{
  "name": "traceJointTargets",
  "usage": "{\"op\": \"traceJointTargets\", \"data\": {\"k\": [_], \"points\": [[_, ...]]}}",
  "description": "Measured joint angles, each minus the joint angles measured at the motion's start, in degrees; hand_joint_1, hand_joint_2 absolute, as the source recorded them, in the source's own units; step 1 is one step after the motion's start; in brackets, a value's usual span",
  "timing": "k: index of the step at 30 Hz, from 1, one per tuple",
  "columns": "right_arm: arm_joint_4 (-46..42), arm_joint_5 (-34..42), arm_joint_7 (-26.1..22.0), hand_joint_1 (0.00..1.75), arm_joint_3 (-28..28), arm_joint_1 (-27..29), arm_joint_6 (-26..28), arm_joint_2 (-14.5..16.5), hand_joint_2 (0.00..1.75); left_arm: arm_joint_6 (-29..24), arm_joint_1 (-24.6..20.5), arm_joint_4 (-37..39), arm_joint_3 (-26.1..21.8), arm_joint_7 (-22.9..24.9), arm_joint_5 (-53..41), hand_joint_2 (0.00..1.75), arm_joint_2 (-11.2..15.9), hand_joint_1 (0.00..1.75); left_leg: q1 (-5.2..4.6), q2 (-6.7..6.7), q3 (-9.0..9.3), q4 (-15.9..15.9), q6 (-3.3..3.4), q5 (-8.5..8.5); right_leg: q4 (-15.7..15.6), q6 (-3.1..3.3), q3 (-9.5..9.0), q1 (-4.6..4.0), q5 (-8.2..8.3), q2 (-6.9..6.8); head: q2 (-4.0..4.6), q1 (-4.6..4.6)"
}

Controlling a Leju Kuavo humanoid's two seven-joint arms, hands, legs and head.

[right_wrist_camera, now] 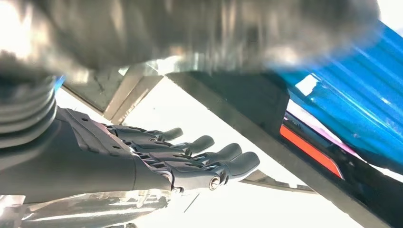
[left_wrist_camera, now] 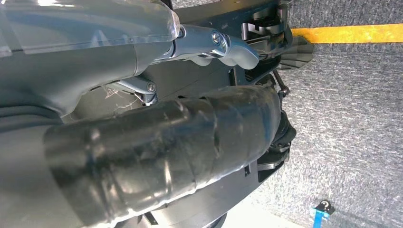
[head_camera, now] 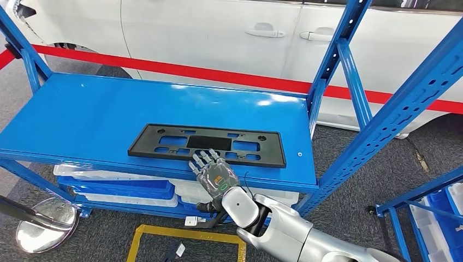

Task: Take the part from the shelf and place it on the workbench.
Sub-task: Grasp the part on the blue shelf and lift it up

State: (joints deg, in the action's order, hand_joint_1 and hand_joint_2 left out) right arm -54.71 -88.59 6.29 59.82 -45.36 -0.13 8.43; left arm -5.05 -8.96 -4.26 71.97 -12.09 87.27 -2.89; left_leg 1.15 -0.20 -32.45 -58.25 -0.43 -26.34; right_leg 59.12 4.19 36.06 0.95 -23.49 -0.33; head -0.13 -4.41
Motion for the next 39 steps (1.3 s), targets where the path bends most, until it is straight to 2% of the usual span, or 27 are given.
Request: {"op": "traceJointTargets", "data": {"k": [5,8,9,10,12,14,20,24,39], "points": [[0.48,-0.31,0.0,0.0,0.0,0.0,-0.09,0.23,1.75,0.0,-0.07,0.0,0.2,0.09,0.0,0.0,0.0,0.0,-0.17,0.02,-0.04,-0.03,0.23,-0.08,-0.12,-0.55,0.02,0.14,0.14,-0.01,0.0,0.0],[0.49,-0.31,0.0,0.0,0.0,0.0,-0.09,0.24,1.75,0.0,-0.07,0.0,0.2,0.09,0.0,0.0,0.0,0.0,-0.18,0.02,-0.04,-0.03,0.26,-0.1,-0.13,-0.62,0.02,0.14,0.14,-0.01,0.0,-0.01],[0.54,-0.31,0.0,0.0,0.0,0.0,-0.09,0.25,1.75,0.0,-0.07,0.0,0.21,0.09,0.0,0.0,0.0,0.0,-0.2,0.02,-0.04,-0.04,0.28,-0.1,-0.14,-0.92,0.01,0.18,0.13,-0.01,0.0,-0.01],[0.61,-0.31,0.0,0.0,0.0,0.0,-0.11,0.26,1.75,0.0,-0.07,0.0,0.21,0.09,0.0,0.0,0.0,0.0,-0.23,0.02,-0.05,-0.04,0.31,-0.11,-0.16,-1.4,0.01,0.24,0.11,-0.02,0.0,-0.02],[1.65,-0.36,0.29,0.0,-0.01,-0.14,-0.72,0.66,1.75,0.0,-0.11,0.0,0.37,0.12,0.0,0.0,0.0,0.0,-0.31,0.02,-0.1,-0.03,0.35,-0.13,-0.26,-3.31,0.04,0.43,0.02,-0.03,0.0,-0.02],[3.88,-0.51,1.01,0.0,-0.1,-0.56,-1.39,1.47,1.75,0.0,-0.22,0.0,0.69,0.21,0.0,0.0,-0.01,0.0,-0.36,0.03,-0.12,0.06,0.35,-0.13,-0.31,-4.48,0.11,0.47,-0.05,-0.03,0.0,-0.02],[9.02,-0.61,1.9,0.0,-1.75,-1.97,-0.86,2.32,1.75,0.04,-0.39,0.0,1.05,0.59,0.0,0.0,-0.19,0.0,-0.34,0.02,-0.02,0.29,0.27,-0.04,-0.17,-4.48,0.23,0.37,-0.09,-0.06,0.0,-0.02],[11.56,-0.78,2.15,0.0,-2.96,-2.6,-0.61,2.36,0.0,-0.15,-0.55,0.0,1.05,1.37,0.0,0.0,-0.39,0.0,-0.32,0.02,0.01,0.38,0.16,0.04,-0.12,-4.48,0.25,0.36,-0.09,-0.07,0.0,-0.02],[11.65,-1.51,0.88,0.0,-4.0,-3.84,-1.38,3.95,0.0,-0.83,-0.4,0.0,1.05,1.82,0.01,0.0,-0.96,0.0,-0.25,0.09,0.0,0.39,0.11,0.07,-0.02,-4.39,0.33,0.3,-0.14,-0.02,0.0,-0.02]]}}
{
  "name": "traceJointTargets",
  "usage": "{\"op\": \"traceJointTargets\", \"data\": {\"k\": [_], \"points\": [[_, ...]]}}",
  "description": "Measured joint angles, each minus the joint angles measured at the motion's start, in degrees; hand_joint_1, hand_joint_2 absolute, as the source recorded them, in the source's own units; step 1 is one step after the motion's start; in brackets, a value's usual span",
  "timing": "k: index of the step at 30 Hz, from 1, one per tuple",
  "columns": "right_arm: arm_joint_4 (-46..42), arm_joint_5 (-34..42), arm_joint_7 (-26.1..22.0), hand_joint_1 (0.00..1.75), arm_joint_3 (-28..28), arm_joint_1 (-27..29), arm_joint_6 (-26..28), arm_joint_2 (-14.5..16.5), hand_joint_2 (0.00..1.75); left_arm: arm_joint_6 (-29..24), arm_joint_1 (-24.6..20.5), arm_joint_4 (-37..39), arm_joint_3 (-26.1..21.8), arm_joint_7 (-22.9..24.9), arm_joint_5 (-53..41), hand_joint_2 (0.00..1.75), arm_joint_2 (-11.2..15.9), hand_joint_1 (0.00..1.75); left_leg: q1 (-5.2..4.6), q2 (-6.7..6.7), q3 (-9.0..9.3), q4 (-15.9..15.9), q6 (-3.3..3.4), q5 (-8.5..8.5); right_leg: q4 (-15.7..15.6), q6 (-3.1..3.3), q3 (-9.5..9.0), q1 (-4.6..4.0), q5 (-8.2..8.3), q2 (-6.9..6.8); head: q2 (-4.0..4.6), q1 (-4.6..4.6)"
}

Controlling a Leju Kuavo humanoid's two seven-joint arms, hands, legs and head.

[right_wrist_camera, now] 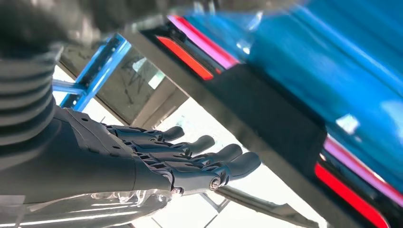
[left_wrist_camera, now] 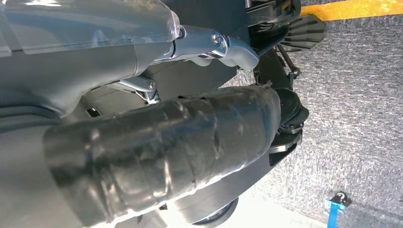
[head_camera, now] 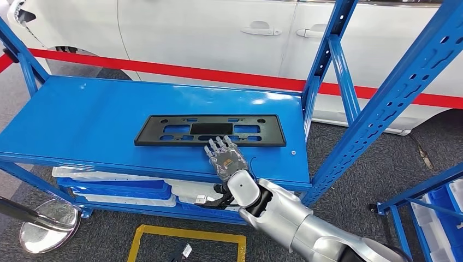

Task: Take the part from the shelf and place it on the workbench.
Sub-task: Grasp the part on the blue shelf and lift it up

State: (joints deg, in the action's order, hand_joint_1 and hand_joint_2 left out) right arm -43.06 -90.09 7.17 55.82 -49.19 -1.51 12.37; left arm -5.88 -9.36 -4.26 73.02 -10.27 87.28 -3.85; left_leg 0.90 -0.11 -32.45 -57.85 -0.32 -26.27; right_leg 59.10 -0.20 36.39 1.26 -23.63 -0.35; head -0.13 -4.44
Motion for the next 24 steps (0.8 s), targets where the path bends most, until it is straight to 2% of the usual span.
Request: {"op": "traceJointTargets", "data": {"k": [11,24], "points": [[-4.46,0.02,-0.16,0.0,0.56,-0.14,-2.59,0.39,0.0,-0.03,0.14,0.0,0.0,-0.57,0.01,0.0,0.08,0.0,0.0,0.01,-0.03,0.01,0.0,0.0,0.02,0.02,0.04,-0.01,-0.02,0.0,0.0,0.0],[-5.27,0.04,-0.16,0.0,1.23,-2.73,-3.63,1.99,0.0,-0.52,0.01,0.0,0.02,0.95,-0.01,0.0,0.31,0.0,0.04,0.0,-0.06,0.0,-0.01,0.0,0.05,0.04,0.07,-0.04,-0.02,-0.01,0.0,0.0]]}}
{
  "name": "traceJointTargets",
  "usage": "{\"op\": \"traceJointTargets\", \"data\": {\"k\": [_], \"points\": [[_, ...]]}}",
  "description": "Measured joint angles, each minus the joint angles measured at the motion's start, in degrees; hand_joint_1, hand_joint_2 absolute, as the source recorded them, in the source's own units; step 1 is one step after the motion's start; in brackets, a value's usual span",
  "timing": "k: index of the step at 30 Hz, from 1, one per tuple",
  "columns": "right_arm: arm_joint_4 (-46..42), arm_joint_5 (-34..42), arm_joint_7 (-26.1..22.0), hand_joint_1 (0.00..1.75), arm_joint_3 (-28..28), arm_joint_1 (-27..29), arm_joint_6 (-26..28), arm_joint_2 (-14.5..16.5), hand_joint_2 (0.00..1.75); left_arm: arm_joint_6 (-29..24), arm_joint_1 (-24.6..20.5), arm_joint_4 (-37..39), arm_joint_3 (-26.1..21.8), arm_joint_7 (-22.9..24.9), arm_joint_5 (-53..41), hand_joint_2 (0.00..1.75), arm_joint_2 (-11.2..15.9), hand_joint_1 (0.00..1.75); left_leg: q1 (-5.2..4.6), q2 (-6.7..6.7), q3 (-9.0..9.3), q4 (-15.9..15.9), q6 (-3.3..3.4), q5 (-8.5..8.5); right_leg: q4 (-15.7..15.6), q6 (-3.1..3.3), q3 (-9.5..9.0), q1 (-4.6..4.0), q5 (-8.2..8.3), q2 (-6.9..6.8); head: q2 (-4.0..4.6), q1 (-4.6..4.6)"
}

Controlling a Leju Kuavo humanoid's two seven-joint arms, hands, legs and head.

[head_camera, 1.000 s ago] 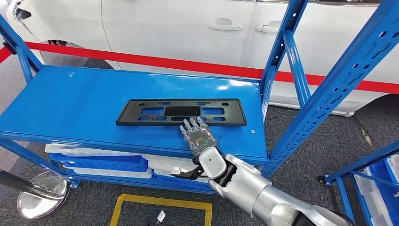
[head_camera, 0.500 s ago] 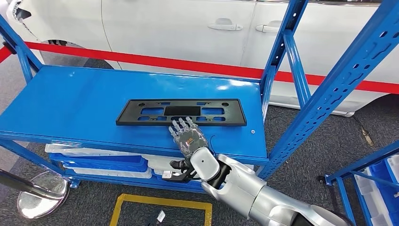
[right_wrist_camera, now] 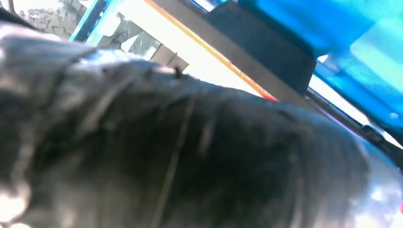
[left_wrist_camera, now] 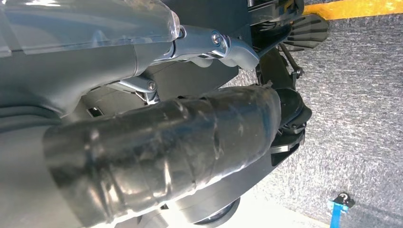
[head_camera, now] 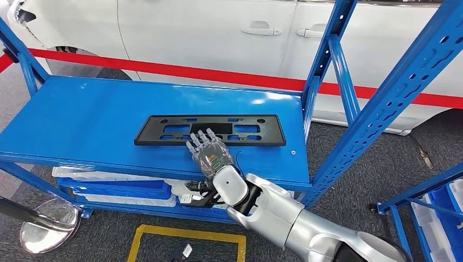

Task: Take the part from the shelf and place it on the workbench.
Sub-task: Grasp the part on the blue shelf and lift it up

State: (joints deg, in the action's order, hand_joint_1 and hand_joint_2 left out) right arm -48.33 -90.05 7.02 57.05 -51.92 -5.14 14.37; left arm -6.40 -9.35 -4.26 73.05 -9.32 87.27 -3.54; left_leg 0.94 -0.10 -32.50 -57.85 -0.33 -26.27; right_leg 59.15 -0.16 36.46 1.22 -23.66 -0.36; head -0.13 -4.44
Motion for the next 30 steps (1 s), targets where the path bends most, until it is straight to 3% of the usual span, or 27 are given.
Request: {"op": "traceJointTargets", "data": {"k": [14,19,22,24,27,28,29,30], "points": [[0.0,0.13,0.52,0.0,0.02,-0.93,-0.19,0.16,0.0,-0.01,-0.02,0.0,0.0,0.01,0.01,0.0,0.02,0.0,-0.04,0.0,-0.04,-0.06,0.05,-0.04,-0.04,-0.02,0.0,0.06,0.01,0.0,0.0,0.0],[0.02,0.03,0.5,0.0,0.02,-0.93,-0.39,0.17,0.0,-0.35,-0.02,0.0,0.0,0.01,0.02,0.0,0.02,0.0,-0.26,0.0,-0.28,-0.26,0.46,-0.21,-0.27,-0.36,-0.1,0.51,0.18,-0.07,0.0,-0.03],[0.02,0.02,0.5,0.0,0.02,-0.94,-0.44,0.2,0.0,-0.48,0.0,0.0,-0.01,0.04,0.02,0.0,-0.02,0.0,-0.08,0.05,0.09,0.47,1.18,0.22,0.39,-0.96,-0.2,0.52,0.63,-0.01,0.0,-0.02],[0.02,0.01,0.5,0.0,0.02,-1.02,-0.47,0.18,0.0,-0.54,0.01,0.0,-0.01,0.1,0.02,0.0,-0.09,0.0,0.24,0.15,0.65,1.04,1.77,0.68,2.95,-1.04,0.82,0.52,-1.53,0.1,0.0,0.08],[0.08,0.0,0.52,0.0,0.02,-0.93,-0.71,0.08,0.0,-0.58,-0.01,0.0,-0.01,0.14,0.02,0.0,-0.14,0.0,0.26,0.19,0.53,1.11,2.02,0.9,12.72,-1.22,5.03,0.54,-7.45,0.25,0.0,0.15],[0.12,0.0,0.62,0.0,0.02,-0.85,-0.97,0.03,0.0,-0.58,-0.01,0.0,-0.01,0.14,0.02,0.0,-0.14,0.0,0.26,0.17,0.46,1.07,1.97,0.87,14.85,-1.35,5.9,0.58,-8.23,0.25,0.0,0.15],[0.18,0.0,0.84,0.0,0.02,-0.81,-1.31,-0.02,0.0,-0.58,-0.02,0.0,-0.01,0.15,0.02,0.0,-0.15,0.0,0.3,0.14,0.45,1.01,1.85,0.8,15.0,-1.41,5.83,0.63,-7.93,0.24,0.0,0.15],[0.25,0.0,1.15,0.0,0.03,-0.81,-1.58,-0.07,0.0,-0.57,-0.04,0.0,-0.01,0.19,0.01,0.0,-0.2,0.0,0.37,0.1,0.52,0.93,1.67,0.68,12.82,-1.32,4.63,0.68,-6.57,0.22,0.0,0.15]]}}
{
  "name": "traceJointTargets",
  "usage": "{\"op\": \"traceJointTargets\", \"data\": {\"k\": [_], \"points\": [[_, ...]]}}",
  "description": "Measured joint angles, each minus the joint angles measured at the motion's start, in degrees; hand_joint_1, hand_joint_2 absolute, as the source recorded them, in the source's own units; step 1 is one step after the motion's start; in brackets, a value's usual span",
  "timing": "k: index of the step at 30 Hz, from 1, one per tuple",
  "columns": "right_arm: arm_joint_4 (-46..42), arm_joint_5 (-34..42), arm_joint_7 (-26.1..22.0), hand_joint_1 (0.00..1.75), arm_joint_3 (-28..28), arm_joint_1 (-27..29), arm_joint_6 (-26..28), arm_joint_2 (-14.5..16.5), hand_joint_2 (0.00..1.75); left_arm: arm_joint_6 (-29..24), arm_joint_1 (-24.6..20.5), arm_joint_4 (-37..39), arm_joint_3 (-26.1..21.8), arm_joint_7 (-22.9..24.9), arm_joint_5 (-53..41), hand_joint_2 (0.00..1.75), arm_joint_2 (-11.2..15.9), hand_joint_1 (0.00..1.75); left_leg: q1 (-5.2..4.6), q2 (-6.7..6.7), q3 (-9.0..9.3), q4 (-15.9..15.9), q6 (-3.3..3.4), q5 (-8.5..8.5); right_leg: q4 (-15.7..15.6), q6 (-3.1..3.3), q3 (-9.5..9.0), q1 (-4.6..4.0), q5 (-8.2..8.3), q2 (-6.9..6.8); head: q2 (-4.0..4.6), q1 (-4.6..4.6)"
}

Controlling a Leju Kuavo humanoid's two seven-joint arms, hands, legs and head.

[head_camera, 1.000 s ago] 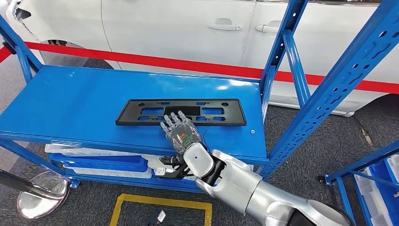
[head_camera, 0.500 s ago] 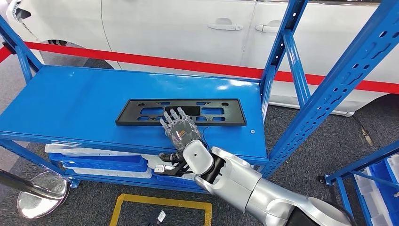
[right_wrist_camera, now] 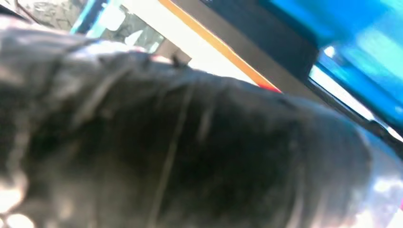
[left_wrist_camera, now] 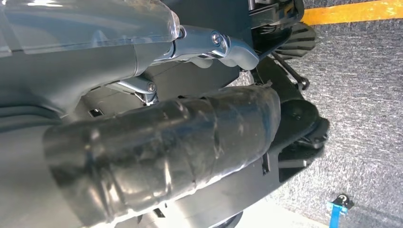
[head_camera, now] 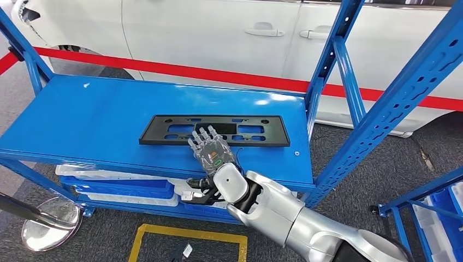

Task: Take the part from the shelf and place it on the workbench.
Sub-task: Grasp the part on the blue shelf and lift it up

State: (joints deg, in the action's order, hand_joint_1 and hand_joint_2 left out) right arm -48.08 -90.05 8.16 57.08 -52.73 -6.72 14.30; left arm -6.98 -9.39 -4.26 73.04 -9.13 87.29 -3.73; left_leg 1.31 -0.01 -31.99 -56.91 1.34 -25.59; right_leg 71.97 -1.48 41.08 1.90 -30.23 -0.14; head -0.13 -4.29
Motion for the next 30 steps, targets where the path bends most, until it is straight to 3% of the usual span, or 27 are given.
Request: {"op": "traceJointTargets", "data": {"k": [2,4,7,9,12,13,14,15,17,19,21,24,26,28,29,30], "points": [[0.2,0.0,0.57,0.0,0.02,-0.07,-0.15,-0.18,0.0,0.02,-0.05,0.0,0.01,0.11,-0.01,0.0,-0.09,0.0,0.15,-0.04,0.22,-0.17,-0.6,-0.3,-7.68,0.35,-3.85,-0.05,3.41,-0.05,0.0,0.01],[0.46,0.0,0.73,0.0,0.04,-0.1,0.18,-0.48,0.0,0.03,-0.09,0.0,0.01,0.23,-0.01,0.0,-0.14,0.0,0.14,-0.05,0.17,-0.22,-1.5,-0.52,-12.2,1.08,-5.73,-0.46,4.27,-0.03,-0.01,-0.01],[0.85,0.0,0.76,0.0,0.14,-0.08,0.42,-0.87,0.0,0.03,-0.1,0.0,0.01,0.33,-0.01,0.0,-0.16,0.0,0.08,0.0,0.27,-0.56,-2.8,-0.58,-12.6,2.42,-6.05,-0.71,4.53,0.05,-0.01,-0.05],[0.97,0.0,0.76,0.0,0.16,-0.21,0.48,-0.93,0.0,0.02,-0.11,0.0,0.02,0.41,-0.01,0.0,-0.15,0.0,0.22,0.03,-0.51,-2.81,-3.07,-2.0,-12.85,3.15,-6.62,-0.6,4.63,0.02,0.0,-0.12],[1.29,0.0,0.76,0.0,0.22,-0.26,0.71,-0.9,0.0,0.01,-0.51,-0.01,0.03,0.49,0.01,0.0,-0.14,0.0,0.17,0.0,-5.19,-12.61,-3.28,-6.59,-12.95,3.94,-6.9,-0.96,4.34,-0.11,0.0,-0.2],[1.49,0.0,0.76,0.0,0.27,-0.21,0.8,-0.9,0.0,0.06,-0.67,-0.02,0.03,0.45,0.01,0.0,-0.14,0.0,0.11,0.0,-6.5,-15.19,-3.29,-7.3,-12.93,4.14,-6.97,-1.18,4.03,-0.09,0.0,-0.19],[1.69,0.0,0.76,0.0,0.32,-0.18,0.92,-0.9,0.0,0.19,-0.75,-0.02,0.03,0.42,0.01,0.0,-0.15,0.0,0.08,0.0,-7.02,-15.98,-3.18,-6.97,-12.87,4.28,-7.12,-1.39,3.69,0.0,0.0,-0.19],[1.86,0.0,0.77,0.0,0.37,-0.17,1.08,-0.87,0.0,0.37,-0.68,-0.02,0.05,0.4,0.01,0.0,-0.15,0.0,0.04,0.01,-6.47,-14.65,-2.93,-5.56,-12.79,4.36,-7.44,-1.56,3.27,0.1,0.0,-0.19],[2.17,0.0,0.85,0.0,0.44,-0.18,1.39,-0.77,0.0,0.69,-0.23,-0.02,0.1,0.44,0.01,0.0,-0.15,0.0,-0.17,0.08,-3.54,-8.19,-2.11,-1.62,-12.72,4.3,-8.34,-1.78,2.39,0.24,0.0,-0.13],[2.56,0.0,1.02,0.0,0.48,-0.23,1.56,-0.69,0.0,0.75,0.1,-0.02,0.14,0.5,0.01,0.0,-0.18,0.0,-0.74,0.24,-1.58,-3.03,-1.38,-1.31,-12.76,3.81,-8.94,-1.81,1.87,0.23,0.0,-0.05],[2.84,0.0,1.15,0.0,0.51,-0.23,1.62,-0.63,0.0,0.78,0.18,-0.02,0.14,0.54,0.01,0.0,-0.23,0.0,-1.09,0.3,-1.09,-1.06,-0.81,-2.44,-12.42,3.0,-9.32,-1.83,1.91,0.19,0.0,-0.04],[2.96,0.0,1.25,0.0,0.56,-0.45,1.67,-0.38,0.0,0.87,0.41,-0.02,0.16,0.61,0.01,0.0,-0.41,0.0,-0.68,0.29,1.4,0.1,0.03,-1.56,-9.68,2.05,-8.95,-1.75,1.17,0.14,-0.01,0.04],[3.09,0.0,1.26,0.0,0.56,-0.64,1.74,-0.35,0.0,1.13,0.5,-0.02,0.25,0.64,0.01,0.0,-0.48,0.0,-0.59,0.32,2.68,0.26,0.34,-1.82,-4.26,1.52,-5.9,-1.55,-0.82,0.16,0.0,0.18],[3.36,0.0,1.26,0.0,0.57,-0.6,1.78,-0.41,0.0,1.46,0.58,-0.02,0.43,0.6,-0.01,0.0,-0.5,0.0,-0.58,0.12,3.49,0.27,0.37,-2.74,1.49,1.07,-1.18,-1.33,-2.96,0.16,0.0,0.19],[3.53,0.0,1.26,0.0,0.6,-0.54,1.79,-0.44,0.0,1.6,0.64,-0.02,0.55,0.56,-0.01,0.0,-0.51,0.0,-0.58,-0.02,4.05,0.26,0.26,-3.31,2.5,0.96,0.52,-1.24,-3.03,0.15,0.0,0.2],[3.69,0.0,1.3,0.0,0.62,-0.5,1.8,-0.46,0.0,1.67,0.71,-0.02,0.69,0.54,-0.01,0.0,-0.53,0.0,-0.58,-0.17,4.8,0.26,0.13,-3.97,1.62,0.99,1.36,-1.19,-1.93,0.15,0.0,0.19]]}}
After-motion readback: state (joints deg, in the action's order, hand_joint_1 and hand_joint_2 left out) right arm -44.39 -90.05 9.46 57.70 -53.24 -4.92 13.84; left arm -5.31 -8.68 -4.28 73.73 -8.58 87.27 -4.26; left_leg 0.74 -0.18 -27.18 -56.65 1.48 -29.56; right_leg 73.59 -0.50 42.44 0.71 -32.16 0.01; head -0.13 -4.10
